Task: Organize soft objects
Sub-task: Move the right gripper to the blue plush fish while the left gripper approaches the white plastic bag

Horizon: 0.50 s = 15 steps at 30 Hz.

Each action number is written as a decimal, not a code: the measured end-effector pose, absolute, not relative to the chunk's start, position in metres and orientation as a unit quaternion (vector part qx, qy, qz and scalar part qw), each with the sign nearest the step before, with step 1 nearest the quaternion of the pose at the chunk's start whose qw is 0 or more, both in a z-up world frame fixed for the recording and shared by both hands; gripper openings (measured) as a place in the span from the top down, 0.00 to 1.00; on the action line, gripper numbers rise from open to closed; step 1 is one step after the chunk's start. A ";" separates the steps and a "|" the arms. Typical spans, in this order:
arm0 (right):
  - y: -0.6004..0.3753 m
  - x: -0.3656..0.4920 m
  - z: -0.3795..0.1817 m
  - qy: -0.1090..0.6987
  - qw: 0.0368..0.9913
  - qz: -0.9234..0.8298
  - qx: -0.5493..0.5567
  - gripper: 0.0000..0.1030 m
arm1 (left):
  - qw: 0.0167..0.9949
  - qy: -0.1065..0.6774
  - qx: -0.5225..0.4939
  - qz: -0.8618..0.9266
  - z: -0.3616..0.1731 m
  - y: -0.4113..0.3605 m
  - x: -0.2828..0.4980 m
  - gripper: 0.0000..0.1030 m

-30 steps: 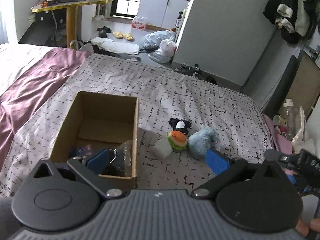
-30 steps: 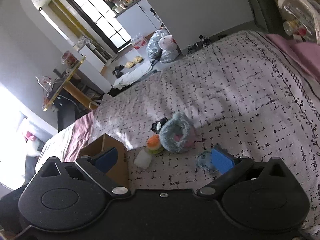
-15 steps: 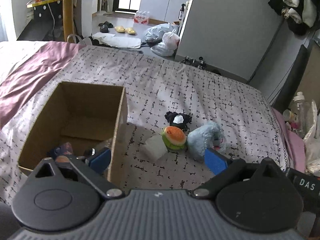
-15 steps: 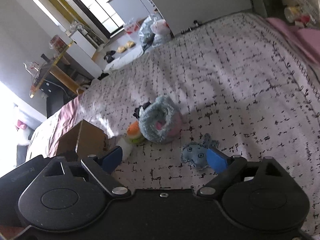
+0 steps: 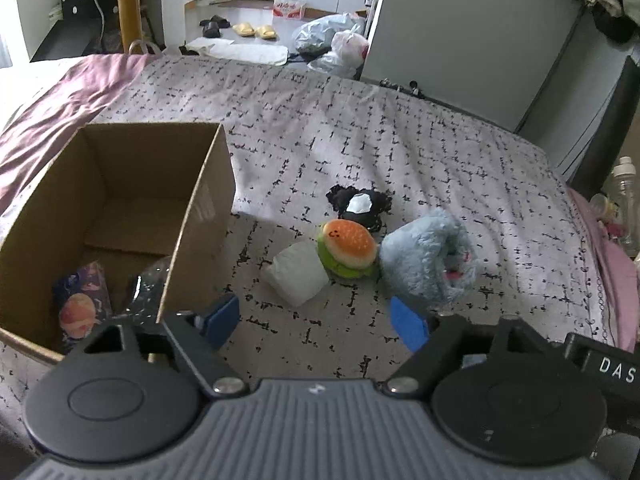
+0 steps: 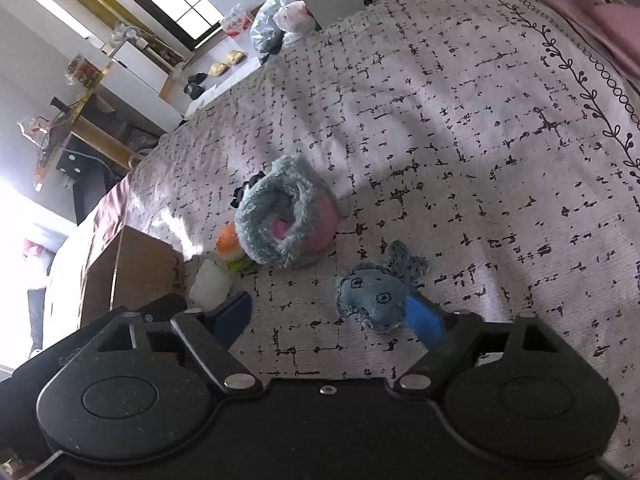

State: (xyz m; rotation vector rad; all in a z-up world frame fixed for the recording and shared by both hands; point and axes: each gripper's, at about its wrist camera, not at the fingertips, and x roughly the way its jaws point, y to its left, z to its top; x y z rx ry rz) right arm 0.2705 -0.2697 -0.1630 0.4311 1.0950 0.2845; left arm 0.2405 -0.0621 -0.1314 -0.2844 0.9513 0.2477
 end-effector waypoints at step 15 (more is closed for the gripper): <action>-0.283 0.287 -0.194 0.552 0.786 0.095 0.262 0.31 | 0.869 0.467 -0.083 0.140 -0.147 -0.077 0.277 0.36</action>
